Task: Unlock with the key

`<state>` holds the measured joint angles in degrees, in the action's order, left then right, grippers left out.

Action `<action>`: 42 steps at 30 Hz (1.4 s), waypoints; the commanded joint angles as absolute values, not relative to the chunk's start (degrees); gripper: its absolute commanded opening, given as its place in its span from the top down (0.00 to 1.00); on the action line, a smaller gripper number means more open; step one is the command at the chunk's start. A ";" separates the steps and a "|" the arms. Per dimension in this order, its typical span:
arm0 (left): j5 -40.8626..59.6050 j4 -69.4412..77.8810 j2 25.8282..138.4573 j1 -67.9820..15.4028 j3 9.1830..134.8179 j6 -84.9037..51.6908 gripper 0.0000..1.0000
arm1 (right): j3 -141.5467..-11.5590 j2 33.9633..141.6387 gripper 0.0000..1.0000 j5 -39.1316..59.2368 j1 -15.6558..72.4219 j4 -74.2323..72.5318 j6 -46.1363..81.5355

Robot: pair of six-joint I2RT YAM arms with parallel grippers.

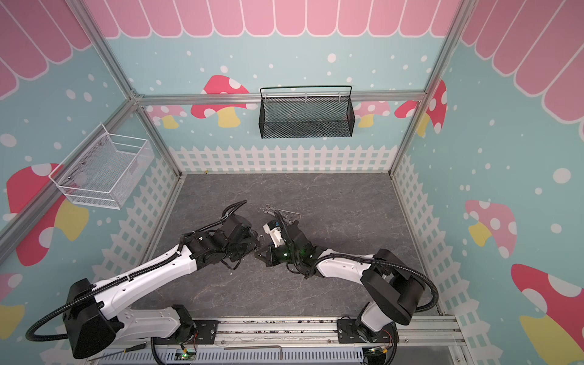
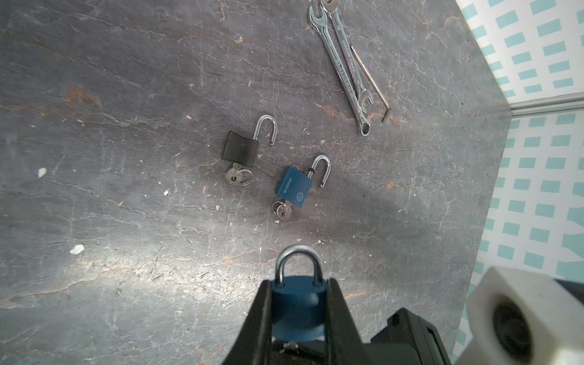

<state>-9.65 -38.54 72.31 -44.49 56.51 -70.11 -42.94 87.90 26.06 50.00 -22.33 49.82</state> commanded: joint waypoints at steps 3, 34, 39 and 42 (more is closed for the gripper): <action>-9.82 -38.23 71.54 -44.82 56.78 -69.70 1.00 | -45.00 86.64 1.00 24.11 50.18 -22.86 50.62; -8.70 -37.91 71.01 -48.20 56.94 -69.67 1.00 | -43.41 83.73 1.00 21.82 48.96 -28.98 55.27; -7.87 -37.88 70.93 -49.14 56.33 -69.81 1.00 | -43.85 81.59 1.00 17.32 48.87 -27.89 53.06; -4.87 -38.02 71.22 -50.05 57.77 -67.60 1.00 | -44.97 81.90 1.00 17.56 47.94 -26.96 51.26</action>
